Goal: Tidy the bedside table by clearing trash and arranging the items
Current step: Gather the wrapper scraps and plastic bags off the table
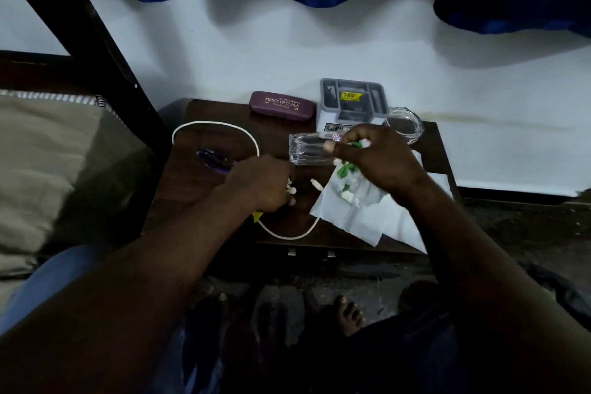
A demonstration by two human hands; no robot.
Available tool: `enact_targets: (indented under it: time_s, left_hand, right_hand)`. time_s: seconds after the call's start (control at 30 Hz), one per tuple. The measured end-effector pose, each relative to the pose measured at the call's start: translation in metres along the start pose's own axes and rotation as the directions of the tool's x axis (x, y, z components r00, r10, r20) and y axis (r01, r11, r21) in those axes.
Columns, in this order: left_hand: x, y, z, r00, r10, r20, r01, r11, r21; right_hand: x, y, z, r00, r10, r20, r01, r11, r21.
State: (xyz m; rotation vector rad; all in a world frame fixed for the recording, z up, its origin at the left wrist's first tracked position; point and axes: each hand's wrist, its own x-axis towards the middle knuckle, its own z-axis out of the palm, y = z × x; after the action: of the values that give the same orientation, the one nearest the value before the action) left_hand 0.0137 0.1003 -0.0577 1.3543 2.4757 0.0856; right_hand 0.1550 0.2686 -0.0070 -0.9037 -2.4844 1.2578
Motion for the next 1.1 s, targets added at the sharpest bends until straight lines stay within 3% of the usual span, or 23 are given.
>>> enact_targets:
  time_s: [0.13, 0.27, 0.5, 0.63, 0.83, 1.1]
  left_hand:
    - [0.005, 0.005, 0.008, 1.0, -0.004, -0.022, 0.005, 1.0, 0.023]
    - [0.007, 0.01, 0.007, 1.0, -0.005, -0.002, 0.005, 0.999, 0.047]
    - [0.012, 0.025, 0.001, 0.995, 0.029, 0.093, -0.022, 0.997, -0.074]
    - [0.011, 0.04, -0.004, 0.997, 0.039, 0.062, -0.03, 0.988, -0.15]
    - [0.016, 0.066, 0.007, 0.977, 0.191, -0.091, -0.207, 0.952, -0.224]
    - [0.036, 0.098, 0.024, 0.974, 0.201, -0.104, -0.202, 0.979, -0.004]
  right_hand:
    - [0.004, 0.014, -0.033, 0.989, 0.08, -0.123, -0.061, 0.986, 0.153]
    - [0.009, 0.031, -0.053, 0.977, 0.151, -0.152, -0.114, 0.966, 0.231]
    - [0.009, 0.057, -0.054, 0.994, 0.108, 0.035, -0.105, 0.991, -0.087]
    - [0.014, 0.062, -0.055, 0.996, 0.079, 0.04, -0.067, 0.967, -0.245]
    - [0.019, 0.064, -0.061, 0.998, 0.064, -0.02, -0.067, 0.961, -0.269]
    - [0.022, 0.07, -0.072, 0.992, 0.098, -0.085, -0.119, 0.947, -0.297]
